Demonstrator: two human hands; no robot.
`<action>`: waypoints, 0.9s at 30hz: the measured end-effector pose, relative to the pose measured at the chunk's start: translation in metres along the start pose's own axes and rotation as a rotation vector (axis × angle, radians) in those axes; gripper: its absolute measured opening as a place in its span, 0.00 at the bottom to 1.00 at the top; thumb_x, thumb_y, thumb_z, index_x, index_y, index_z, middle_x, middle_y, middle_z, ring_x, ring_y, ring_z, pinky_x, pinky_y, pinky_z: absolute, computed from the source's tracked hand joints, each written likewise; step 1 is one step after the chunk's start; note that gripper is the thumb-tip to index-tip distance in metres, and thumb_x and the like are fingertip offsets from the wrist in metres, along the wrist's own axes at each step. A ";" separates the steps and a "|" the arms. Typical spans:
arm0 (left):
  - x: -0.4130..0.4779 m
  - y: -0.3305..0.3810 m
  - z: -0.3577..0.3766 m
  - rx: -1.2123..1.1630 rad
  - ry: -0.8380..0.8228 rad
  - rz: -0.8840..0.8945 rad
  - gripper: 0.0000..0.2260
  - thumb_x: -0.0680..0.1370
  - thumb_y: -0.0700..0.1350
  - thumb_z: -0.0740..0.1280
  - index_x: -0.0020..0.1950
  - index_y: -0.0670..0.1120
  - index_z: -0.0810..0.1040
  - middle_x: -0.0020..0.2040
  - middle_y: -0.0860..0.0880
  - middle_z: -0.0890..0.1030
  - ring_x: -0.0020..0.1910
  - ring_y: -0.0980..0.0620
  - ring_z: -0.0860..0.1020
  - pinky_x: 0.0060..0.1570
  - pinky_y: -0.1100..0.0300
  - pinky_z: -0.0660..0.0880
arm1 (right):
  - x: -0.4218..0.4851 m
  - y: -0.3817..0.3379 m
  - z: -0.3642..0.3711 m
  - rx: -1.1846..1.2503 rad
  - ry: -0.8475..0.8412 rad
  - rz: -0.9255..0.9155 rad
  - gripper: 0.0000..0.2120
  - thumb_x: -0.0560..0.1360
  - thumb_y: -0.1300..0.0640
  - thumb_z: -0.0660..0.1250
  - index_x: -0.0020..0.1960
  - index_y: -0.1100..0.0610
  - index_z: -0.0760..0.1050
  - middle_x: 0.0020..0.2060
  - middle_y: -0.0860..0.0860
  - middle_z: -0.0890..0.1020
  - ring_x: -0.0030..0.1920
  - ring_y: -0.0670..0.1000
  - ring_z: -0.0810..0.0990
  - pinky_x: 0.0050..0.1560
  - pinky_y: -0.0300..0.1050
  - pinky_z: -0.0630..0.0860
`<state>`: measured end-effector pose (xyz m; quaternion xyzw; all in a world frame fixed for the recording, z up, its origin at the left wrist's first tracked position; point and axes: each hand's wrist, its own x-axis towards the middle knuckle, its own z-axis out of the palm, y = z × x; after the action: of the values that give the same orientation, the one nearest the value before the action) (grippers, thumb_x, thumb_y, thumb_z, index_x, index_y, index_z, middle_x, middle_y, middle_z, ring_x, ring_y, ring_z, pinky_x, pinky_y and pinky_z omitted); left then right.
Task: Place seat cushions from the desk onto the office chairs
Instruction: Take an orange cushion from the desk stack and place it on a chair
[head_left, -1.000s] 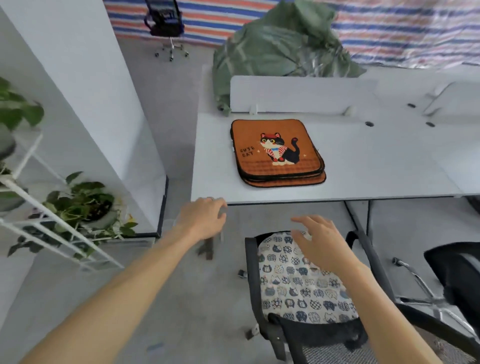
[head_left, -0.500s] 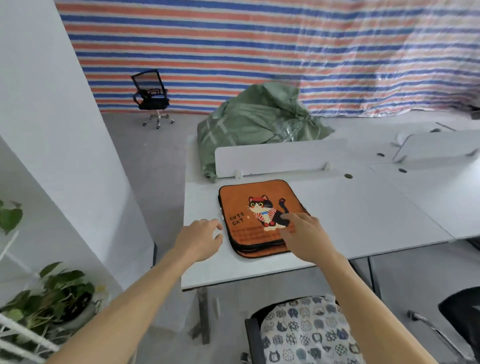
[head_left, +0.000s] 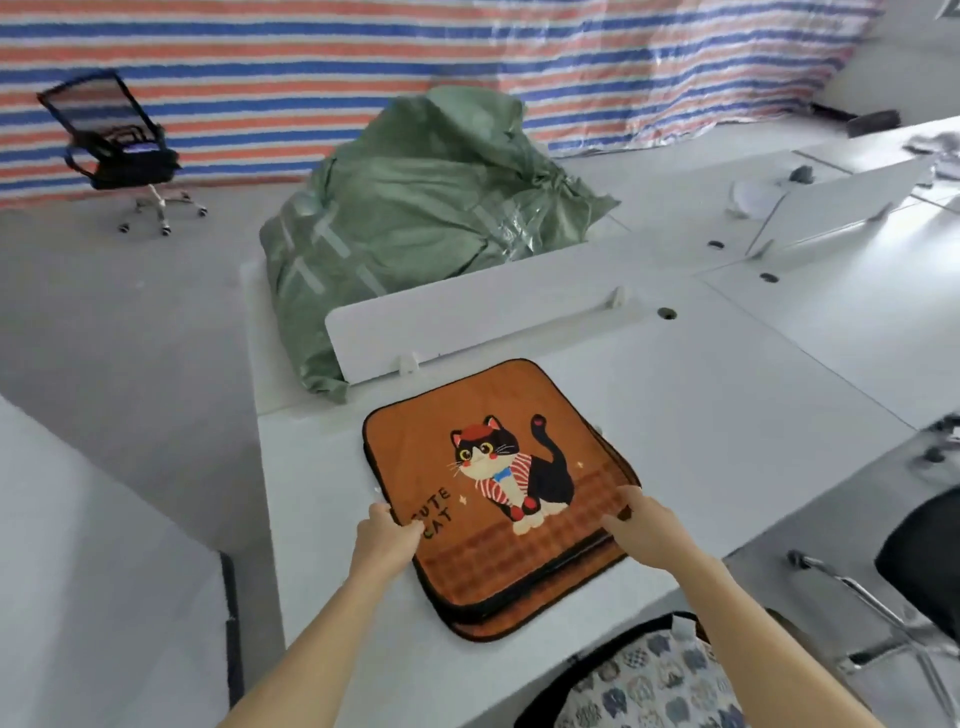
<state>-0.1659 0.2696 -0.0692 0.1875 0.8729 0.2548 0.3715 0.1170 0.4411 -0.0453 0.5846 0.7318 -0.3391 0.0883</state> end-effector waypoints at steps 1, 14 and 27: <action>0.013 -0.002 0.004 -0.023 -0.011 -0.054 0.25 0.78 0.48 0.67 0.72 0.41 0.63 0.66 0.41 0.72 0.56 0.44 0.74 0.49 0.56 0.69 | 0.015 0.002 0.002 0.030 -0.024 0.058 0.33 0.79 0.44 0.62 0.79 0.56 0.56 0.70 0.56 0.72 0.67 0.59 0.73 0.64 0.51 0.72; 0.095 -0.023 0.026 0.252 0.039 -0.048 0.15 0.80 0.58 0.62 0.59 0.48 0.70 0.56 0.47 0.77 0.49 0.45 0.77 0.46 0.52 0.75 | 0.117 0.000 0.032 0.148 0.115 0.459 0.39 0.74 0.41 0.70 0.78 0.52 0.58 0.72 0.60 0.62 0.68 0.64 0.70 0.65 0.56 0.71; 0.062 -0.001 0.013 0.399 0.279 0.233 0.13 0.84 0.57 0.49 0.54 0.52 0.69 0.52 0.48 0.76 0.42 0.45 0.76 0.38 0.53 0.70 | 0.071 -0.004 0.023 0.320 0.288 0.182 0.20 0.80 0.59 0.56 0.70 0.57 0.72 0.60 0.58 0.79 0.57 0.59 0.77 0.53 0.46 0.72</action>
<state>-0.1966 0.3049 -0.1113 0.3192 0.9212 0.1420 0.1713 0.0860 0.4831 -0.0984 0.6969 0.6183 -0.3544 -0.0806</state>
